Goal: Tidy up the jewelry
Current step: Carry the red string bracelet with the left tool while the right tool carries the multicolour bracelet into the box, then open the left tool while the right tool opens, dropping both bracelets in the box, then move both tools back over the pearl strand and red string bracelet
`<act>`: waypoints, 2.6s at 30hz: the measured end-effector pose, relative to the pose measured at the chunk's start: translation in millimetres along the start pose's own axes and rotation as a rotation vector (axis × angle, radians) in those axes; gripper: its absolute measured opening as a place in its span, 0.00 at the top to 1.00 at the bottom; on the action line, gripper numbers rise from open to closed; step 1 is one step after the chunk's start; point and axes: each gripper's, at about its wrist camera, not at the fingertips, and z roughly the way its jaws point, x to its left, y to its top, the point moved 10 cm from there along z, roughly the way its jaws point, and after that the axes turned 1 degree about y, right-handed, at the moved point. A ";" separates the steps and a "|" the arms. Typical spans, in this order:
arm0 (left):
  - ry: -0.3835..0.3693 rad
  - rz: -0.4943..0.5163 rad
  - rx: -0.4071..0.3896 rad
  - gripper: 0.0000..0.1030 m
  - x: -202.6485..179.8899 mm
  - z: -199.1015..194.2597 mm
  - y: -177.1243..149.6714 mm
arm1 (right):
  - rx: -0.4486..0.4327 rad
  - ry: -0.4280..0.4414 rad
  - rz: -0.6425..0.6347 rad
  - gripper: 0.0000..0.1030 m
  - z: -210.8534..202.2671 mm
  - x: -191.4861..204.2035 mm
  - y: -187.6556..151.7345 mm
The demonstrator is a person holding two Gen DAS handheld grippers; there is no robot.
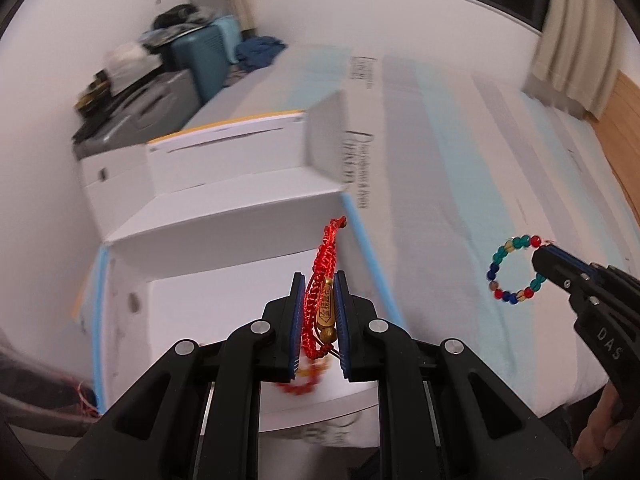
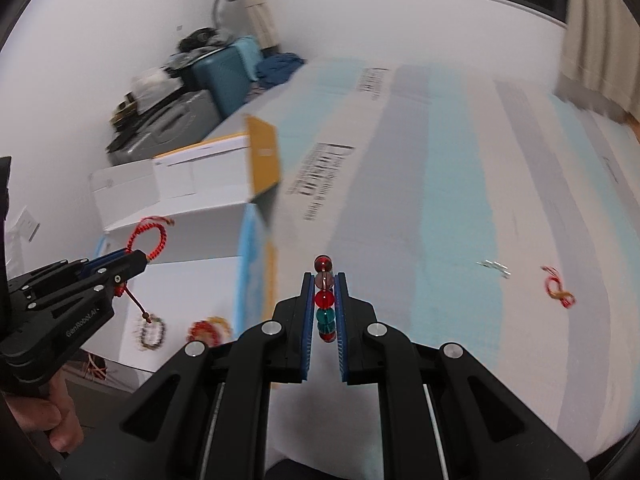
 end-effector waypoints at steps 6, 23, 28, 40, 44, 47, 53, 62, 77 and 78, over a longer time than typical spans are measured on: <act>0.049 -0.067 0.017 0.87 65.3 -4.7 -19.9 | 0.006 0.055 -0.068 0.91 11.1 70.3 5.8; 0.092 -0.162 0.186 0.87 155.8 55.2 -83.1 | 0.220 0.110 -0.167 0.91 103.2 172.5 -47.7; 0.083 -0.169 0.250 0.86 158.3 83.1 -100.3 | 0.285 0.100 -0.168 0.91 128.1 170.3 -65.2; 0.092 -0.180 0.338 0.85 170.1 120.6 -122.3 | 0.350 0.089 -0.155 0.91 157.1 162.6 -85.5; 0.090 -0.180 0.325 0.84 167.9 121.0 -122.6 | 0.370 0.093 -0.162 0.90 160.5 164.8 -91.6; 0.092 -0.188 0.314 0.80 166.8 116.4 -121.7 | 0.360 0.090 -0.174 0.89 156.8 166.8 -91.9; 0.132 -0.186 0.264 0.41 166.2 102.1 -111.3 | 0.319 0.099 -0.181 0.65 140.7 165.4 -84.7; 0.159 -0.188 0.178 0.13 154.4 73.1 -81.7 | 0.165 0.085 -0.176 0.20 92.1 142.0 -45.8; 0.061 -0.060 0.076 0.06 9.1 48.1 -21.9 | 0.031 -0.037 -0.044 0.10 14.1 -5.5 -5.7; 0.051 -0.049 0.073 0.06 -3.3 48.1 -17.7 | 0.025 -0.050 -0.029 0.10 8.7 -21.8 -4.5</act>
